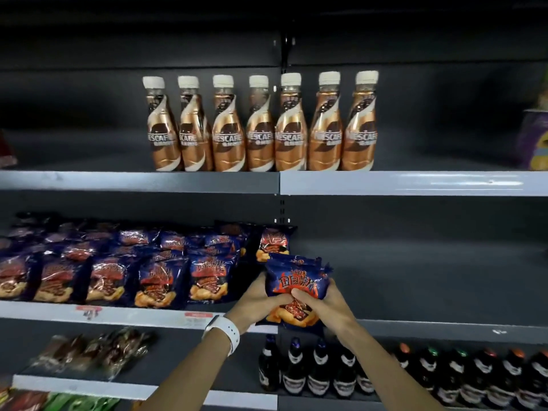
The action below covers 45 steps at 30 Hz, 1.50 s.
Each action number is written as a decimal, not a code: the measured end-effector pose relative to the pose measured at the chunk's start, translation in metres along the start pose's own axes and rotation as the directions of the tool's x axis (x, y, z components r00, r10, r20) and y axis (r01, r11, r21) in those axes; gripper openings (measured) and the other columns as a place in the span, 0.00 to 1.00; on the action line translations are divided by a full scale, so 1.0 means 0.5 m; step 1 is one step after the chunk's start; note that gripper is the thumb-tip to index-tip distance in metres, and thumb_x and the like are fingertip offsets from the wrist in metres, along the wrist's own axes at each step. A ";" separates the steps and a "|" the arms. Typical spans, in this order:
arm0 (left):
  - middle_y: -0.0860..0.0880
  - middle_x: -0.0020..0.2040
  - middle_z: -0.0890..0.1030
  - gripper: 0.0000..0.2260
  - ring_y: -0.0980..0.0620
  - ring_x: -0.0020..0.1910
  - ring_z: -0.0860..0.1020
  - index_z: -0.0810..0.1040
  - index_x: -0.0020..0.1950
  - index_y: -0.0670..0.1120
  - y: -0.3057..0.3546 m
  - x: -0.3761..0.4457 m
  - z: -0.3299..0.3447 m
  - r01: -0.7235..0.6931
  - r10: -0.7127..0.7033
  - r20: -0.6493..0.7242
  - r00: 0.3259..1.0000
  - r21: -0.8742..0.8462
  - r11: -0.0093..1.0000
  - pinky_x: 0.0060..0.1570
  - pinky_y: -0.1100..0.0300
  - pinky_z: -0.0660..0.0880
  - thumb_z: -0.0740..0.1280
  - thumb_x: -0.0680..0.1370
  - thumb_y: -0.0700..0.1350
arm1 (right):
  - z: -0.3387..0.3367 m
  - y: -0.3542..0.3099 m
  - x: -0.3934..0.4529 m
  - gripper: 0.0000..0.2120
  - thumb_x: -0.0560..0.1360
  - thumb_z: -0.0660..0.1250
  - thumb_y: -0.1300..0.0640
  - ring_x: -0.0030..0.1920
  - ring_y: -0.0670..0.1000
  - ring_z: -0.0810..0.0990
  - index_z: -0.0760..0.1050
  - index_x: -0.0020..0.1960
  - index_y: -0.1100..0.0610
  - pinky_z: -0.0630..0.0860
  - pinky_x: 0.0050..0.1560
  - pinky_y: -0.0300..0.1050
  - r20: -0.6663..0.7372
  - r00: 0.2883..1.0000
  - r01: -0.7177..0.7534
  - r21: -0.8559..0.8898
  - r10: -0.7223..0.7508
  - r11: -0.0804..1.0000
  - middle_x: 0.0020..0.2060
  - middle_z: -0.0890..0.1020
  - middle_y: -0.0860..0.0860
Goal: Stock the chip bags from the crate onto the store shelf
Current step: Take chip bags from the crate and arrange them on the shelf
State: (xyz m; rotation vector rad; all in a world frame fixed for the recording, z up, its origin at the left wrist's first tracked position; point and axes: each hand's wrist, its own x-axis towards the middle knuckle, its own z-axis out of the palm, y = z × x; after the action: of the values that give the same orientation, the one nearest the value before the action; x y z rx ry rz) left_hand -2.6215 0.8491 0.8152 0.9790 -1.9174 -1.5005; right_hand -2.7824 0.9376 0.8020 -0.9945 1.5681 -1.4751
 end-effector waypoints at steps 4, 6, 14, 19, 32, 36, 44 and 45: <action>0.56 0.55 0.81 0.23 0.69 0.47 0.79 0.70 0.65 0.50 -0.014 0.041 -0.025 -0.012 0.012 -0.010 1.000 0.011 1.000 0.44 0.73 0.74 0.71 0.74 0.36 | 0.033 -0.001 0.047 0.30 0.68 0.80 0.53 0.50 0.44 0.85 0.70 0.64 0.52 0.80 0.50 0.39 0.019 0.999 -0.041 -0.018 0.041 0.999 0.53 0.85 0.48; 0.56 0.55 0.81 0.22 0.67 0.49 0.80 0.71 0.63 0.52 -0.026 0.066 -0.037 -0.012 0.012 -0.028 1.000 0.006 1.000 0.45 0.72 0.75 0.72 0.74 0.37 | 0.044 -0.006 0.068 0.26 0.70 0.79 0.55 0.49 0.44 0.85 0.71 0.63 0.52 0.79 0.47 0.36 0.030 0.999 -0.039 -0.020 0.040 0.999 0.52 0.85 0.48; 0.52 0.57 0.81 0.24 0.63 0.52 0.80 0.71 0.64 0.50 -0.056 0.149 -0.068 0.013 -0.016 -0.117 0.993 -0.030 0.999 0.46 0.72 0.75 0.75 0.72 0.37 | 0.056 -0.018 0.167 0.18 0.72 0.75 0.60 0.54 0.48 0.83 0.75 0.60 0.51 0.78 0.58 0.44 0.138 0.984 -0.092 -0.133 0.110 0.987 0.52 0.85 0.48; 0.51 0.57 0.80 0.30 0.61 0.53 0.79 0.68 0.67 0.47 -0.060 0.198 -0.086 0.034 -0.037 -0.138 0.990 -0.022 0.999 0.45 0.73 0.75 0.76 0.70 0.36 | 0.060 -0.029 0.219 0.18 0.72 0.72 0.60 0.55 0.49 0.81 0.73 0.60 0.53 0.76 0.62 0.48 0.149 0.968 -0.170 -0.204 0.202 0.964 0.53 0.83 0.51; 0.49 0.58 0.81 0.31 0.56 0.55 0.81 0.67 0.68 0.47 -0.079 0.256 -0.095 0.038 -0.052 -0.165 0.985 -0.091 0.995 0.55 0.63 0.77 0.77 0.69 0.38 | 0.071 -0.029 0.272 0.09 0.74 0.68 0.61 0.52 0.48 0.79 0.73 0.49 0.50 0.76 0.55 0.44 0.149 0.968 -0.162 -0.252 0.203 0.954 0.53 0.82 0.52; 0.48 0.58 0.80 0.30 0.56 0.55 0.79 0.67 0.67 0.47 -0.090 0.262 -0.087 0.035 -0.047 -0.203 0.978 -0.059 0.998 0.57 0.60 0.75 0.76 0.70 0.38 | 0.072 -0.011 0.285 0.19 0.71 0.70 0.58 0.54 0.48 0.79 0.71 0.60 0.52 0.75 0.55 0.44 0.130 0.962 -0.205 -0.248 0.242 0.947 0.55 0.81 0.50; 0.51 0.54 0.81 0.34 0.55 0.53 0.81 0.68 0.64 0.48 -0.114 0.263 -0.074 0.062 -0.063 -0.264 0.962 -0.013 0.998 0.61 0.53 0.77 0.78 0.62 0.52 | 0.086 0.016 0.293 0.24 0.70 0.70 0.59 0.55 0.48 0.78 0.66 0.64 0.54 0.75 0.52 0.43 0.100 0.960 -0.236 -0.211 0.261 0.949 0.55 0.80 0.51; 0.51 0.55 0.81 0.34 0.55 0.53 0.80 0.69 0.64 0.47 -0.116 0.260 -0.072 0.063 -0.062 -0.268 0.961 -0.003 0.998 0.60 0.55 0.76 0.78 0.63 0.51 | 0.088 0.018 0.292 0.25 0.70 0.70 0.60 0.55 0.48 0.78 0.65 0.64 0.54 0.74 0.55 0.44 0.103 0.961 -0.233 -0.212 0.258 0.949 0.55 0.79 0.51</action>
State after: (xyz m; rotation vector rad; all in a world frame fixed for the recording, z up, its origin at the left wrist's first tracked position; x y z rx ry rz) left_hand -2.6601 0.7170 0.7635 1.1897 -1.7131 -1.3198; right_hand -2.8036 0.7872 0.7890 -0.9453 1.6991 -1.0794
